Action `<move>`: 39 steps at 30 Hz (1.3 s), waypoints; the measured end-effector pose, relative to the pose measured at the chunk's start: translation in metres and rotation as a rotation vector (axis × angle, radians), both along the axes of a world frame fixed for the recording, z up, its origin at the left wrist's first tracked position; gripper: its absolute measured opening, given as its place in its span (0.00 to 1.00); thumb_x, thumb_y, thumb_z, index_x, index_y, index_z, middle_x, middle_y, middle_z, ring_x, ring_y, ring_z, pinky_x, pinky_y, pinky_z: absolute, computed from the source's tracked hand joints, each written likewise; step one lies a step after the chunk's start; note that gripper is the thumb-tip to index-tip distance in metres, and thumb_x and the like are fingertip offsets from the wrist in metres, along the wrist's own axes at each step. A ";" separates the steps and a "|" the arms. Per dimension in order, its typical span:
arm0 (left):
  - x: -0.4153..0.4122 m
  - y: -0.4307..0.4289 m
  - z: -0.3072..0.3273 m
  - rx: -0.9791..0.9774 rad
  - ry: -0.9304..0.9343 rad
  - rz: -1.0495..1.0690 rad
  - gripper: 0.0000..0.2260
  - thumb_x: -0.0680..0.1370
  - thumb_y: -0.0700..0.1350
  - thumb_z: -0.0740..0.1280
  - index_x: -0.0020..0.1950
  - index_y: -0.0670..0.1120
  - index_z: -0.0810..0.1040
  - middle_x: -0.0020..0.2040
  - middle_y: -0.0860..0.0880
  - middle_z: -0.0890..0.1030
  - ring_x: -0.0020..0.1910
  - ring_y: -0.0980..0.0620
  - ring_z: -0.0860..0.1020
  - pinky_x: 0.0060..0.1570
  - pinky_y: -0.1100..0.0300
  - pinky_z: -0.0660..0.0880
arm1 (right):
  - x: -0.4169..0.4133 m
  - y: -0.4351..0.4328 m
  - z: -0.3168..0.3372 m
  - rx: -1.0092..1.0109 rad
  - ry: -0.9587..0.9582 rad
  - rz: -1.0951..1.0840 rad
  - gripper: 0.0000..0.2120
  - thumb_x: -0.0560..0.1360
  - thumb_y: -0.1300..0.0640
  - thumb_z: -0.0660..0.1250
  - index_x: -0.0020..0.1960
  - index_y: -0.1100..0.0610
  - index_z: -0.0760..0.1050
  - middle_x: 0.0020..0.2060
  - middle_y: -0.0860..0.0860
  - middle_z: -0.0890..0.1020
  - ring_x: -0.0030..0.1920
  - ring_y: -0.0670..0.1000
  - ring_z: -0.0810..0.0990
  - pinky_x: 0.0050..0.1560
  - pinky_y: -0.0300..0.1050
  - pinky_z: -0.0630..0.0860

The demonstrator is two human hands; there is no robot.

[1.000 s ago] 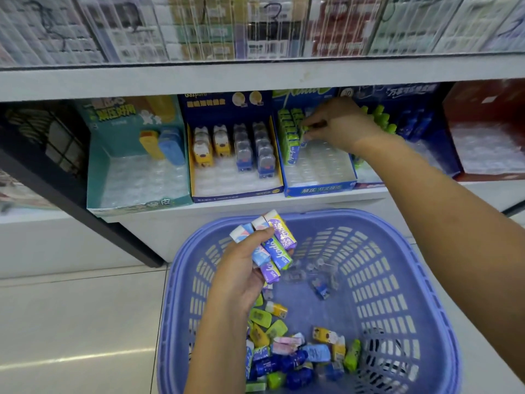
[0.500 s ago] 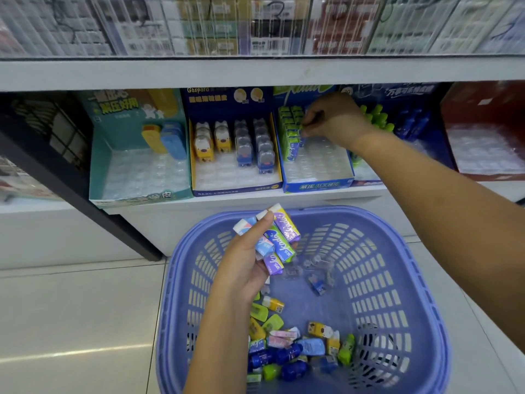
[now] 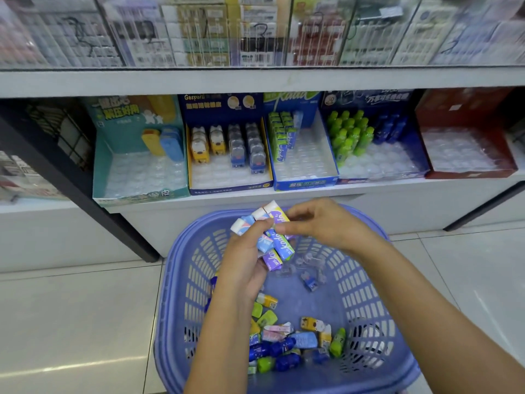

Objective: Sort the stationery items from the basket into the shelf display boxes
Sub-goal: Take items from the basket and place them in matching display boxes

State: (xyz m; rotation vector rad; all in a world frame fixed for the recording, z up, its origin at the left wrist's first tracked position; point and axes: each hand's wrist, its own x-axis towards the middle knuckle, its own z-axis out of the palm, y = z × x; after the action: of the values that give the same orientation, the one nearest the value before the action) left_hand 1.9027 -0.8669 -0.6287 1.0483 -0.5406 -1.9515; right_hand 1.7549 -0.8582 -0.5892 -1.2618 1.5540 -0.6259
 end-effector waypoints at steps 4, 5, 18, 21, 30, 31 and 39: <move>-0.008 0.002 0.001 -0.038 -0.050 0.043 0.07 0.76 0.34 0.63 0.51 0.41 0.79 0.34 0.46 0.83 0.32 0.50 0.82 0.28 0.60 0.77 | 0.006 0.012 -0.015 -0.099 -0.081 -0.215 0.03 0.68 0.58 0.75 0.37 0.56 0.82 0.31 0.49 0.84 0.32 0.41 0.78 0.38 0.32 0.73; -0.010 0.002 0.001 -0.041 -0.050 0.049 0.08 0.76 0.34 0.63 0.52 0.41 0.79 0.35 0.46 0.83 0.33 0.51 0.82 0.30 0.60 0.77 | 0.007 0.011 -0.017 -0.126 -0.090 -0.265 0.04 0.69 0.60 0.74 0.38 0.59 0.80 0.31 0.50 0.83 0.31 0.42 0.79 0.37 0.32 0.74; -0.002 -0.013 -0.007 0.036 -0.009 -0.015 0.03 0.77 0.41 0.66 0.49 0.43 0.79 0.37 0.48 0.84 0.35 0.51 0.83 0.31 0.59 0.79 | -0.088 -0.140 0.050 -0.539 0.631 -0.341 0.02 0.74 0.59 0.65 0.44 0.55 0.77 0.45 0.54 0.81 0.48 0.52 0.77 0.39 0.29 0.67; 0.001 -0.015 -0.009 0.014 -0.023 -0.055 0.06 0.78 0.39 0.64 0.54 0.43 0.78 0.39 0.48 0.84 0.37 0.50 0.84 0.33 0.58 0.80 | -0.100 -0.166 0.043 -0.438 0.676 -0.201 0.09 0.77 0.55 0.62 0.49 0.57 0.80 0.59 0.55 0.79 0.60 0.56 0.74 0.59 0.39 0.70; 0.004 -0.019 -0.012 -0.024 -0.016 -0.136 0.10 0.79 0.36 0.61 0.59 0.42 0.77 0.46 0.46 0.84 0.40 0.49 0.84 0.35 0.57 0.81 | -0.110 -0.181 0.040 -0.333 0.759 -0.045 0.12 0.75 0.57 0.67 0.57 0.58 0.78 0.58 0.55 0.79 0.60 0.56 0.74 0.59 0.46 0.69; 0.004 -0.019 -0.012 -0.020 -0.006 -0.132 0.10 0.79 0.36 0.61 0.59 0.42 0.77 0.45 0.47 0.84 0.40 0.49 0.84 0.35 0.57 0.81 | -0.110 -0.183 0.041 -0.332 0.752 -0.038 0.12 0.75 0.57 0.67 0.57 0.58 0.78 0.59 0.55 0.79 0.61 0.56 0.74 0.59 0.46 0.69; 0.008 -0.021 -0.014 0.005 0.038 -0.116 0.11 0.78 0.36 0.63 0.58 0.42 0.78 0.45 0.47 0.85 0.42 0.48 0.85 0.35 0.56 0.81 | -0.102 -0.199 0.036 -0.293 0.925 0.040 0.14 0.79 0.59 0.61 0.63 0.59 0.75 0.65 0.58 0.74 0.64 0.60 0.71 0.63 0.46 0.65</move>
State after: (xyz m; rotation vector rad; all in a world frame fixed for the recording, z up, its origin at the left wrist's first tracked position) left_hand 1.9104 -0.8883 -0.6430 1.0004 -0.5874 -2.0707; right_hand 1.6525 -1.0573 -0.5530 -1.9621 2.2134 -0.2316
